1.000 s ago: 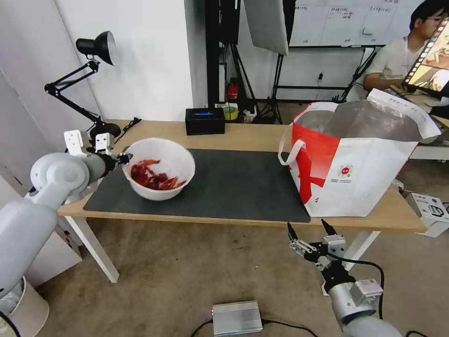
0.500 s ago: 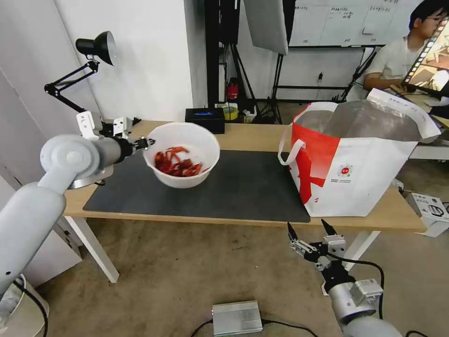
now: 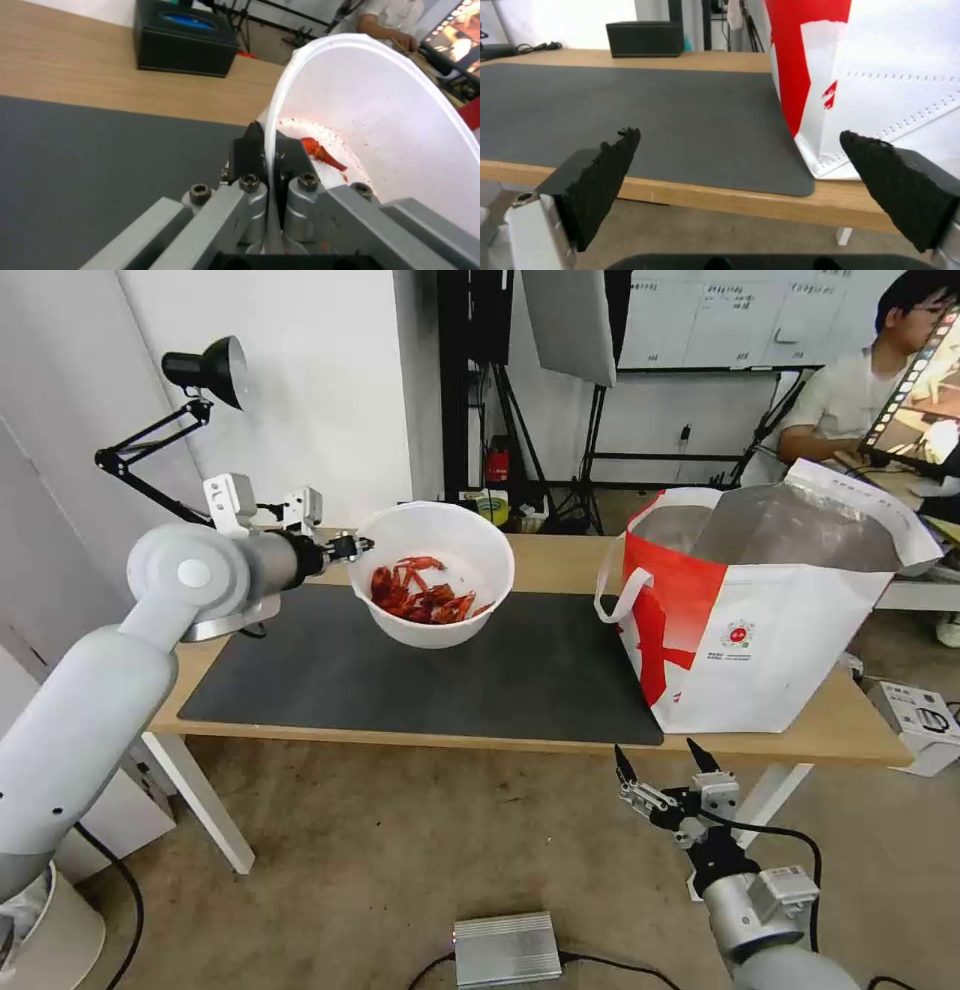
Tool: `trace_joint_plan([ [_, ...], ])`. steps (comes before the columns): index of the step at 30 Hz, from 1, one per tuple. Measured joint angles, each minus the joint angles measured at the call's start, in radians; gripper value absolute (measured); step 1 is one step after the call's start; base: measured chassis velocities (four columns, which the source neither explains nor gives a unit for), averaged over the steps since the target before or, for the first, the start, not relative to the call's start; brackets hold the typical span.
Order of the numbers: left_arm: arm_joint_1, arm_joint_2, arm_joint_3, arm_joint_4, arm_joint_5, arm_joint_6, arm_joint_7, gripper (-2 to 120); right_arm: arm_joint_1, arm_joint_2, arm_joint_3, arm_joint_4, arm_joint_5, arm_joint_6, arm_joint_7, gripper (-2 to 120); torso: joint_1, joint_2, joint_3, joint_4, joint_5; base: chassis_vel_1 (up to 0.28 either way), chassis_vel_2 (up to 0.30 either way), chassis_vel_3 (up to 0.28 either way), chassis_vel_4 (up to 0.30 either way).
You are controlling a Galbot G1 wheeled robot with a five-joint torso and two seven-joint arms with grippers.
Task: Pick up the trash from the table and place it into the takeout bag.
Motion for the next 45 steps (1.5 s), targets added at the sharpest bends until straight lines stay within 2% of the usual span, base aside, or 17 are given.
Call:
trace_joint_plan([
  [9,-0.054,-0.082,0.053,0.016,-0.026,-0.039,-0.019,0,0.0,0.0,0.0,0.0,0.0,0.0,0.0,100,0.0,0.0,0.0,-0.0002,0.0,0.0,0.0,0.0,0.0],
  [12,-0.09,-0.129,0.081,0.034,-0.027,-0.05,-0.031,0,0.0,0.0,0.0,0.0,0.0,0.0,0.0,100,0.0,0.0,0.0,-0.0003,0.0001,0.0,0.0,0.0,0.0],
  [21,-0.154,-0.189,0.123,0.072,-0.03,-0.085,-0.068,0,0.0,0.0,0.0,0.0,0.0,0.0,0.0,100,0.0,0.0,0.0,-0.0001,-0.0001,0.0,0.0,0.0,0.0],
  [25,-0.182,-0.222,0.14,0.087,-0.041,-0.12,-0.088,0,0.0,0.0,0.0,0.0,0.0,0.0,0.0,100,0.0,0.0,0.0,-0.0003,0.0001,0.0,0.0,0.0,0.0],
  [29,-0.204,-0.264,0.153,0.105,-0.065,-0.187,-0.114,0,0.0,0.0,0.0,0.0,0.0,0.0,0.0,100,0.0,0.0,0.0,-0.0001,0.0,0.0,0.0,0.0,0.0],
  [34,-0.213,-0.286,0.157,0.112,-0.091,-0.219,-0.135,0,0.0,0.0,0.0,0.0,0.0,0.0,0.0,100,0.0,0.0,0.0,-0.0001,0.0001,0.0,0.0,0.0,0.0],
  [37,-0.233,-0.322,0.167,0.127,-0.118,-0.257,-0.157,0,0.0,0.0,0.0,0.0,0.0,0.0,0.0,100,0.0,0.0,0.0,-0.0002,0.0,0.0,0.0,0.0,0.0],
  [45,-0.262,-0.385,0.187,0.146,-0.127,-0.261,-0.172,0,0.0,0.0,0.0,0.0,0.0,0.0,0.0,100,0.0,0.0,0.0,-0.0002,0.0001,0.0,0.0,0.0,0.0],
])
